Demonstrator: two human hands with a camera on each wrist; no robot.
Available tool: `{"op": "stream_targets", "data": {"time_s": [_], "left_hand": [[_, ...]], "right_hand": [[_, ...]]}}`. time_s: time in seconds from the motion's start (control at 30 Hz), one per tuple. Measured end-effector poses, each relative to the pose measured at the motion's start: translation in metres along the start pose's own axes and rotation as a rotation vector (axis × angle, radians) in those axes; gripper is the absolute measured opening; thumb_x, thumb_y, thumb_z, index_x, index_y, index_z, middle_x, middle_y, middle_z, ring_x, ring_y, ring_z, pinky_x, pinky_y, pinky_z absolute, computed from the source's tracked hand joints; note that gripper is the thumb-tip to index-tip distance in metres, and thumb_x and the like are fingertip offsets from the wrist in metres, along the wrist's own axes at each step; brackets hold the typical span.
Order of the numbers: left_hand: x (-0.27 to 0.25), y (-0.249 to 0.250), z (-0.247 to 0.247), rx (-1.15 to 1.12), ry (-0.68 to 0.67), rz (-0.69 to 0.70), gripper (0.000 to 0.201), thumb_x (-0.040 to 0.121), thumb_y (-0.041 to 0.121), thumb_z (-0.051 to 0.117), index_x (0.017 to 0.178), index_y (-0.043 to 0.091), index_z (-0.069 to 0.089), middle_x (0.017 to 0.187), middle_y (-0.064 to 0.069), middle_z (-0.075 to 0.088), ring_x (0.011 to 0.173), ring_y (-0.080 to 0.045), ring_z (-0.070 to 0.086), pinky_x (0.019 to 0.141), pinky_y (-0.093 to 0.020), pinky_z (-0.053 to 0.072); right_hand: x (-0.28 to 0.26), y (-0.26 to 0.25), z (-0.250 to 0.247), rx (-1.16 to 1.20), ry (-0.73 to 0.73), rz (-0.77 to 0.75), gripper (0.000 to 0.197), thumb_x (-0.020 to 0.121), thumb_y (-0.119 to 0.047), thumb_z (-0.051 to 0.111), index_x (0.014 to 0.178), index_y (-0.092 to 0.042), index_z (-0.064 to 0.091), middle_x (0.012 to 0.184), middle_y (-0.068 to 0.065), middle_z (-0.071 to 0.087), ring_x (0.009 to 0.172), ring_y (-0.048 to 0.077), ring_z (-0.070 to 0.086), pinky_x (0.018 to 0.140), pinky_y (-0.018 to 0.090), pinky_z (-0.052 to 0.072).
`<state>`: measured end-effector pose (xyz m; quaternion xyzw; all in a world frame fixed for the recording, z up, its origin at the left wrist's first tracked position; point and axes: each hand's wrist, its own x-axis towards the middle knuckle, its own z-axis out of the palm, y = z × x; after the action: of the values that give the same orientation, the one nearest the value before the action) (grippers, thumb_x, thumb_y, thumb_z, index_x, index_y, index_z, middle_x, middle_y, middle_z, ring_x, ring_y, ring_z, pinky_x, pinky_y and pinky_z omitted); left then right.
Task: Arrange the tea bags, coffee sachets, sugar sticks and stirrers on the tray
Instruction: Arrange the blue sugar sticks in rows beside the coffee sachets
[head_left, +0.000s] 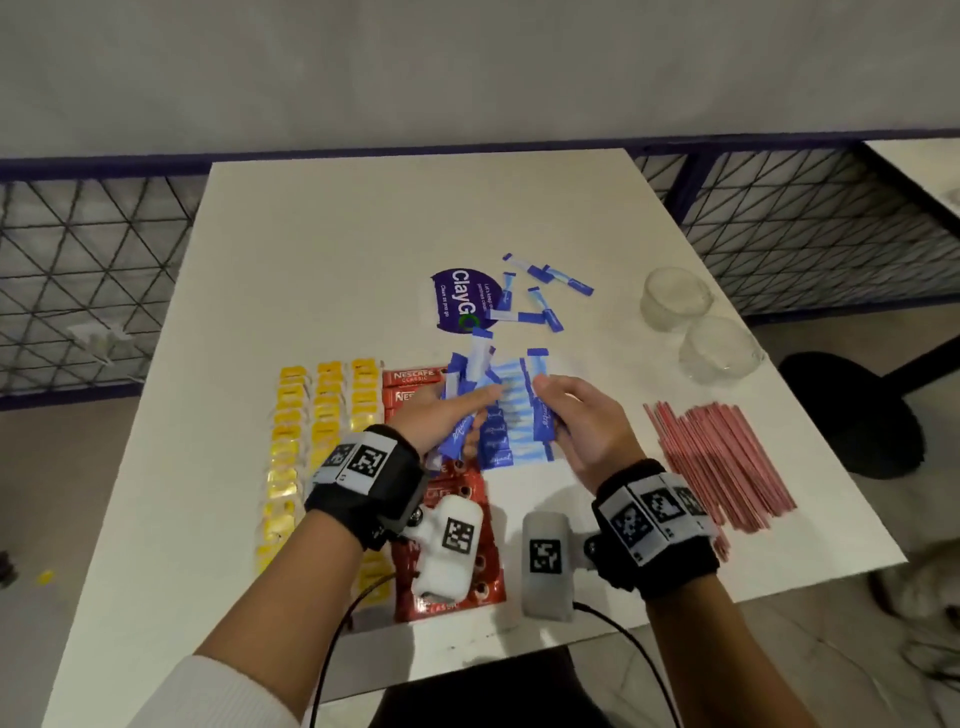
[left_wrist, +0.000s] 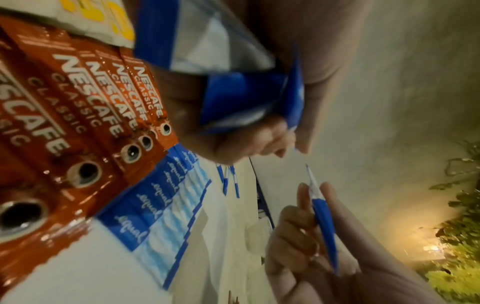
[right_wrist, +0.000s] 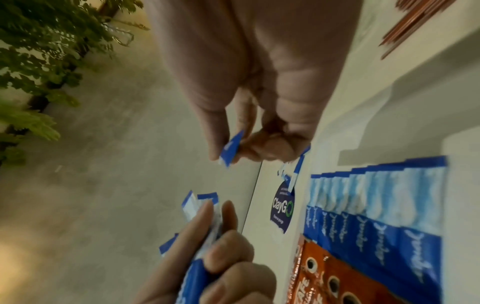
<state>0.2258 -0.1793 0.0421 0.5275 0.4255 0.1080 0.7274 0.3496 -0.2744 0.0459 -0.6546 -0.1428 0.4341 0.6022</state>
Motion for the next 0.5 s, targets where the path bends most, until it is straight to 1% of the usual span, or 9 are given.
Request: {"op": "stream_targets", "data": {"time_s": [0.03,0.1,0.13,0.2,0.23,0.3,0.4,0.47,0.5], "left_hand": [[-0.002,-0.003,0.001,0.014,-0.037,-0.012,0.021,0.081,0.028,0.069,0.078,0.012,0.055,0.052,0.001,0.052,0.04,-0.011,0.048,0.046,-0.021,0.041],[-0.007,-0.004,0.005,0.058,-0.055,-0.031,0.019,0.078,0.029,0.072,0.078,0.016,0.058,0.045,0.008,0.052,0.037,-0.007,0.047,0.046,-0.021,0.039],[-0.009,-0.005,0.005,0.072,-0.041,-0.036,0.02,0.077,0.029,0.073,0.083,0.015,0.061,0.044,0.008,0.054,0.038,-0.007,0.048,0.046,-0.021,0.04],[-0.011,-0.006,0.006,0.051,-0.029,-0.065,0.021,0.077,0.026,0.073,0.085,0.01,0.061,0.051,0.004,0.055,0.043,-0.009,0.048,0.042,-0.02,0.042],[-0.011,-0.006,0.006,0.023,-0.027,-0.074,0.027,0.078,0.025,0.073,0.093,0.006,0.06,0.055,0.002,0.054,0.044,-0.01,0.047,0.041,-0.019,0.042],[-0.01,-0.008,0.005,-0.021,-0.013,-0.103,0.042,0.075,0.027,0.074,0.106,0.004,0.057,0.054,0.002,0.052,0.04,-0.009,0.046,0.04,-0.018,0.04],[-0.008,-0.013,0.007,-0.022,-0.028,-0.136,0.036,0.071,0.028,0.075,0.096,0.007,0.061,0.045,0.007,0.048,0.036,-0.007,0.042,0.039,-0.018,0.037],[-0.007,-0.015,0.013,-0.027,-0.03,-0.144,0.041,0.067,0.029,0.077,0.096,0.005,0.061,0.044,0.007,0.046,0.036,-0.008,0.04,0.039,-0.019,0.036],[-0.007,-0.015,0.016,-0.015,-0.008,-0.134,0.04,0.068,0.026,0.077,0.097,0.004,0.061,0.045,0.007,0.048,0.037,-0.008,0.043,0.04,-0.019,0.037]], "right_hand": [[-0.001,0.003,-0.003,0.033,0.004,-0.006,0.012,0.088,-0.012,0.06,0.076,-0.012,0.06,0.065,0.009,0.057,0.06,0.02,0.051,0.065,0.03,0.046],[-0.004,0.007,-0.004,0.074,0.009,-0.019,0.011,0.089,-0.007,0.058,0.079,-0.013,0.057,0.06,0.0,0.06,0.05,0.01,0.056,0.054,0.02,0.049],[-0.004,0.008,-0.003,0.075,0.014,-0.022,0.011,0.089,-0.006,0.057,0.081,-0.014,0.056,0.062,-0.001,0.061,0.051,0.008,0.059,0.053,0.02,0.051],[-0.003,0.01,-0.001,0.086,0.013,-0.017,0.012,0.088,-0.004,0.057,0.083,-0.014,0.054,0.07,0.001,0.063,0.059,0.011,0.062,0.06,0.024,0.054],[-0.003,0.01,-0.001,0.107,0.007,-0.012,0.012,0.088,-0.003,0.057,0.083,-0.014,0.054,0.068,0.001,0.065,0.061,0.012,0.063,0.061,0.025,0.055],[0.0,0.011,-0.001,0.154,0.004,-0.003,0.014,0.088,-0.001,0.056,0.083,-0.014,0.053,0.058,-0.006,0.067,0.056,0.007,0.065,0.056,0.022,0.054],[0.002,0.011,-0.005,0.175,0.01,-0.001,0.015,0.088,-0.001,0.057,0.082,-0.014,0.052,0.053,-0.009,0.065,0.052,0.004,0.064,0.053,0.019,0.052],[0.004,0.011,-0.007,0.185,0.009,0.006,0.015,0.088,-0.001,0.056,0.081,-0.014,0.052,0.052,-0.009,0.065,0.051,0.004,0.063,0.053,0.018,0.052],[0.004,0.011,-0.008,0.189,0.005,0.013,0.015,0.088,0.0,0.055,0.081,-0.013,0.052,0.051,-0.009,0.064,0.051,0.004,0.063,0.053,0.018,0.051]]}}
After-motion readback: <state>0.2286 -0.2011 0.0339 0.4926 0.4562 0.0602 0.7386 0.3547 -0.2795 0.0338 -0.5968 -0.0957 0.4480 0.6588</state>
